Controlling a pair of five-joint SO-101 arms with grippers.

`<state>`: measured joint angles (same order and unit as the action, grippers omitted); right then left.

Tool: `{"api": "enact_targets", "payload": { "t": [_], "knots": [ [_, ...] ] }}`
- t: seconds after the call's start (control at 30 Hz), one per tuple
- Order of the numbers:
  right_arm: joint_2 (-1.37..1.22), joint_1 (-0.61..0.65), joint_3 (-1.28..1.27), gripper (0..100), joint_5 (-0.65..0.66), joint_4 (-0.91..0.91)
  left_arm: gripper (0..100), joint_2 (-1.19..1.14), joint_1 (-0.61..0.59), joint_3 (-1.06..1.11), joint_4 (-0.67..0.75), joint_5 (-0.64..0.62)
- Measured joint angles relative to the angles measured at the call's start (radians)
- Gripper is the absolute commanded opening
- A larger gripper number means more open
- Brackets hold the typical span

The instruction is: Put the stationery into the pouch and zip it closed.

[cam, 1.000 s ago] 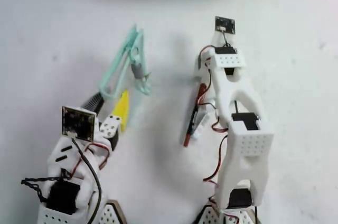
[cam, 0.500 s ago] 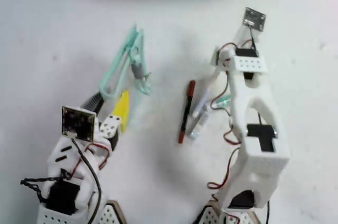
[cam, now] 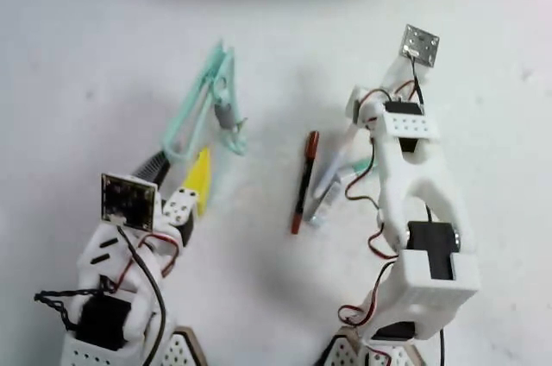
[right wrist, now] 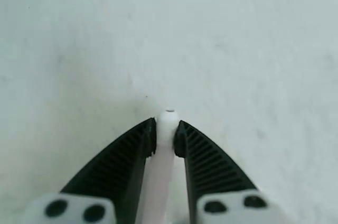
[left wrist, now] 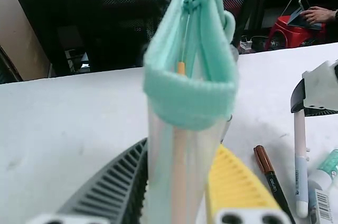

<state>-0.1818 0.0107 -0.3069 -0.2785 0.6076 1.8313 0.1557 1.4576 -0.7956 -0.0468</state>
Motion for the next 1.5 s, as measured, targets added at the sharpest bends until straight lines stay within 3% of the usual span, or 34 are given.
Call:
{"api": "enact_targets", "payload": {
  "t": [0.3, 0.6, 0.9, 1.03, 1.17, 1.5],
  "knots": [
    [0.017, 0.0, -0.008, 1.7, 0.0, -0.003, 16, 0.0, 0.0, 0.0, 0.0, 0.0],
    [0.232, -0.063, -0.008, 1.7, 0.0, 0.127, 16, 0.0, 0.0, 0.0, 0.0, 0.0],
    [0.411, -0.167, -0.075, 1.7, -0.003, 0.132, 16, 0.0, 0.0, 0.0, 0.0, -0.032],
    [0.528, -0.16, -0.075, 1.7, -0.071, 0.132, 16, 0.0, 0.0, 0.0, 0.0, -0.032],
    [0.706, -0.081, -0.066, 1.6, -0.083, 0.132, 16, 0.0, 0.0, 0.0, 0.0, -0.031],
    [1.209, 0.288, -0.031, 1.6, -0.04, 0.084, 16, 0.0, 0.0, 0.0, -0.002, 0.012]
  ]
}}
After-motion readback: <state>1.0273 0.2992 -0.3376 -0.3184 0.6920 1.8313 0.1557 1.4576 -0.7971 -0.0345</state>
